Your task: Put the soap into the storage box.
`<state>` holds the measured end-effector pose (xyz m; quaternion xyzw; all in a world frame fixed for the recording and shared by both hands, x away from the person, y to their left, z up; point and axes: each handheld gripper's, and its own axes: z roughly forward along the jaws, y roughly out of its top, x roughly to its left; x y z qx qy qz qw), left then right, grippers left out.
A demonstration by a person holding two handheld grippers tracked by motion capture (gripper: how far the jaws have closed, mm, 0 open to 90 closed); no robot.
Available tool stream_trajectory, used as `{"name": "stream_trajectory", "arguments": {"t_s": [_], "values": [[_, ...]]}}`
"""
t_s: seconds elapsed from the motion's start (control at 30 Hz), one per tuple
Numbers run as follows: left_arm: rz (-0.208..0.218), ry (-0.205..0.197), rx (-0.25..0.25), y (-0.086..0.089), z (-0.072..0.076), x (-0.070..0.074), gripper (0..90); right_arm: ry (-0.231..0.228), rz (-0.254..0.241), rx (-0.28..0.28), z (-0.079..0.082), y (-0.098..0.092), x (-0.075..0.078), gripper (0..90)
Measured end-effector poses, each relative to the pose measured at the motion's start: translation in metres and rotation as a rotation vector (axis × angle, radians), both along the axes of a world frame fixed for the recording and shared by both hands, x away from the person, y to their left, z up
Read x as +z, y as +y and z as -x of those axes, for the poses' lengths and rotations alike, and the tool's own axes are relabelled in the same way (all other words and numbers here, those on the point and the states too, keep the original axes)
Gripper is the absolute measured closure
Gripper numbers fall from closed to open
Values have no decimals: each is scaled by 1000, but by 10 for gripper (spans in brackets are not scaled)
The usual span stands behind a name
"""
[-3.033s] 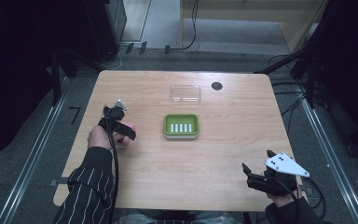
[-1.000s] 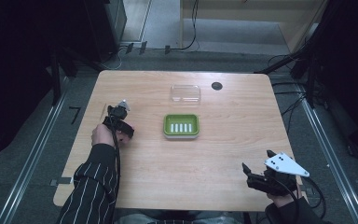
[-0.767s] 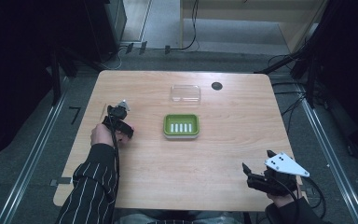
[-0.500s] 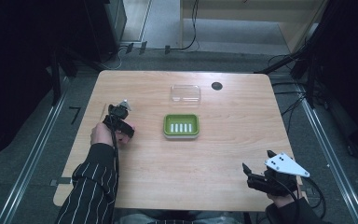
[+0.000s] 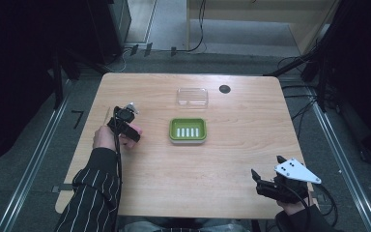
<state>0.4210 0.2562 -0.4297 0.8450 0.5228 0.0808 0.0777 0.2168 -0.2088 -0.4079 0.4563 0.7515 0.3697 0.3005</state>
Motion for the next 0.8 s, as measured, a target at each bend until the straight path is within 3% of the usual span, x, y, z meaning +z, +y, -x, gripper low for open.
{"name": "stream_trajectory", "arguments": {"t_s": [0.27, 0.8], "values": [[1, -13, -44, -7, -1, 5, 387, 3, -2, -7, 1, -2, 0, 135], [1, 1, -152, -29, -5, 8, 387, 2, 4, -15, 3, -3, 0, 135]]}}
